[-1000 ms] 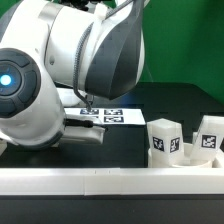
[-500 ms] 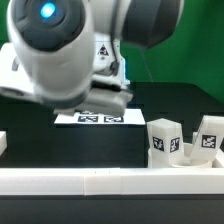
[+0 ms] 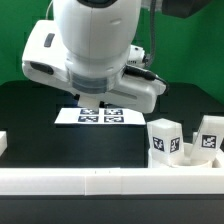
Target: Assemble stool
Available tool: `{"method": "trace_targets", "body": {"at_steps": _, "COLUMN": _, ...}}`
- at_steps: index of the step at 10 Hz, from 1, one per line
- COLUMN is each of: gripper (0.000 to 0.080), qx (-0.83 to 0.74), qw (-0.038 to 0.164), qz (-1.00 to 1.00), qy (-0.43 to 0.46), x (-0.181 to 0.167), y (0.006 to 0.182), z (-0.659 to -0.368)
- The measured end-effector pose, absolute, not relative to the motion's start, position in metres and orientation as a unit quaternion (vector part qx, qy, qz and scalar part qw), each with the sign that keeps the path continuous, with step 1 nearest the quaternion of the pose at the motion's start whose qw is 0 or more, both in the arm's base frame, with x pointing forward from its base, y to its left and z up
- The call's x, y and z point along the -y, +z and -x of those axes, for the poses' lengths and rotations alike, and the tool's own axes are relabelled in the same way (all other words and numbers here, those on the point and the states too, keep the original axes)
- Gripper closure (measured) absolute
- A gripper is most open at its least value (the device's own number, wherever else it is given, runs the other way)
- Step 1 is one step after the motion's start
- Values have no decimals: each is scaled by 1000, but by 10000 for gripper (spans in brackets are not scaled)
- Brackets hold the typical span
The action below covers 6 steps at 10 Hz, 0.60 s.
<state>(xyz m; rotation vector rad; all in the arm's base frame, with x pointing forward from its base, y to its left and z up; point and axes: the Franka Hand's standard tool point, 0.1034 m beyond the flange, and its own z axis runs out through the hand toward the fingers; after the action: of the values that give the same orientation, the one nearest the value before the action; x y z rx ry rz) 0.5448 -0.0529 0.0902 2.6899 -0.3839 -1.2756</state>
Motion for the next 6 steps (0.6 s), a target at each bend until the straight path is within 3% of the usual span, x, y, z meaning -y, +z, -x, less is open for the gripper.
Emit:
{"method": "trace_targets", "body": {"at_steps": 2, "gripper": 462, "qx": 122, "qw": 68, "qz": -927, "qy": -349, "x": 48, "y": 89, "z": -563}}
{"method": "trace_targets", "body": {"at_steps": 6, "gripper": 462, "qx": 123, "qw": 52, "qz": -970, "qy": -205, "x": 3, "y": 120, "z": -559}}
